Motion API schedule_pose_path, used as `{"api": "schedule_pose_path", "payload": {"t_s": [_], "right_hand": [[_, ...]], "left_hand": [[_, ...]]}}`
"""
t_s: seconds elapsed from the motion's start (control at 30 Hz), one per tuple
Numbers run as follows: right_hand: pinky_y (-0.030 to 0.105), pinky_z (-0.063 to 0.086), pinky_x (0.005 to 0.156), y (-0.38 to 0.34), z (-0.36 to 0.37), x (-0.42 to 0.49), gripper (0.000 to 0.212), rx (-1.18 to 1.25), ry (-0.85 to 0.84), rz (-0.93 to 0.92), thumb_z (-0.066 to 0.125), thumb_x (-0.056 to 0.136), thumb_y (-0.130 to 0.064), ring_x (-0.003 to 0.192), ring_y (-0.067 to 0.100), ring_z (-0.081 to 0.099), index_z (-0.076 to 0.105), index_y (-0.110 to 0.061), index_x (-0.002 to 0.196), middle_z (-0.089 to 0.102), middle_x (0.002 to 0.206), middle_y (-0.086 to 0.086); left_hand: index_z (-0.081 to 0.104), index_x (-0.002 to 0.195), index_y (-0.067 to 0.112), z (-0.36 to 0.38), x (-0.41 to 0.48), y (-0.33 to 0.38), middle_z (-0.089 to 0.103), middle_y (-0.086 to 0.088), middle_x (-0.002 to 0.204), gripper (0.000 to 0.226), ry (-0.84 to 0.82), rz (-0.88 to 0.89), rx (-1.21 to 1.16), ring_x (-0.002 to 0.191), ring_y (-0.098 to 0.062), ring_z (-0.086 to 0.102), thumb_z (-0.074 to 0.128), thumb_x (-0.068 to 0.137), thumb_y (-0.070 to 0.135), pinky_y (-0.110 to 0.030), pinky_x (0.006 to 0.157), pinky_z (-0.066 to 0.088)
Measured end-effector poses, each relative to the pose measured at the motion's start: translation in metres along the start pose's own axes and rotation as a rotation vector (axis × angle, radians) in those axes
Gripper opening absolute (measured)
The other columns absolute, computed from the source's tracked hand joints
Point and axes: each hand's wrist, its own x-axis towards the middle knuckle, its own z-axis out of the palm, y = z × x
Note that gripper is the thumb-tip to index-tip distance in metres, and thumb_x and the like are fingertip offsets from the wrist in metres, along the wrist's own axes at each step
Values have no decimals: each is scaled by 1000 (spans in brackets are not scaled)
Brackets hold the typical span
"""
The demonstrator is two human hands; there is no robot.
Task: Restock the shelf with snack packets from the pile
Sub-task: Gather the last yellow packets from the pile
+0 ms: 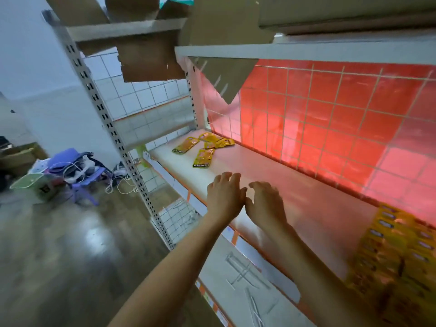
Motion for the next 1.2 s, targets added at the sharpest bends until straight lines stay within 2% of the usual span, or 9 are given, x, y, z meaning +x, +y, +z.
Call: {"api": "schedule_pose_path", "payload": {"t_s": [0.2, 0.4, 0.5, 0.67, 0.77, 0.93, 1.07, 1.2], "right_hand": [[33, 36, 100, -35, 49, 65, 43, -10, -88, 38, 53, 92, -29, 124, 30, 46, 47, -16, 133, 54, 133, 7], [34, 36, 100, -79, 95, 140, 40, -27, -43, 137, 52, 93, -30, 122, 31, 45, 49, -12, 128, 52, 130, 11], [36, 39, 94, -98, 114, 171, 37, -53, -14, 228, 49, 94, -35, 117, 31, 47, 50, -12, 122, 54, 123, 11], [38, 42, 87, -120, 141, 210, 39, -173, 81, 350, 41, 94, -46, 112, 26, 49, 49, -13, 114, 57, 115, 8], [38, 42, 88, -130, 152, 229, 49, -199, 84, 391, 48, 89, -53, 113, 26, 47, 47, -12, 117, 54, 116, 8], [36, 41, 92, -134, 161, 240, 45, -138, 51, 453, 59, 86, -40, 116, 27, 45, 45, -13, 119, 51, 121, 9], [34, 43, 94, -135, 155, 238, 45, -66, 14, 522, 62, 87, -32, 116, 27, 49, 46, -9, 121, 49, 123, 10], [37, 48, 87, -130, 142, 221, 42, 14, 18, 567, 62, 85, -16, 107, 30, 60, 42, -9, 121, 43, 120, 10]], "left_hand": [[45, 135, 17, 12, 57, -68, 45, -5, 139, 46, -39, -52, 17, 127, -29, 41, 48, 95, 40, -40, 96, 40], [51, 119, 13, 22, 129, -137, 51, -8, 126, 33, -81, 14, 79, 120, -30, 45, 44, 96, 37, -41, 88, 43], [48, 127, 12, 31, 164, -169, 46, -9, 133, 37, -74, 51, 83, 123, -31, 43, 42, 97, 32, -42, 89, 44], [39, 140, 19, 45, 215, -212, 35, -11, 147, 48, -8, 65, 102, 131, -30, 38, 43, 96, 36, -38, 101, 38], [39, 141, 19, 54, 240, -230, 30, -17, 150, 49, 11, -2, 87, 137, -33, 32, 42, 97, 38, -42, 105, 35], [44, 128, 5, 72, 258, -240, 38, -28, 139, 46, -80, -185, 72, 130, -41, 35, 41, 98, 39, -45, 105, 33], [45, 119, 6, 74, 253, -235, 54, -19, 122, 31, -61, -221, 89, 115, -35, 49, 41, 93, 22, -40, 93, 40], [46, 110, 5, 65, 237, -227, 52, -18, 113, 26, -14, -217, 41, 102, -37, 53, 49, 86, 16, -40, 81, 46]]}}
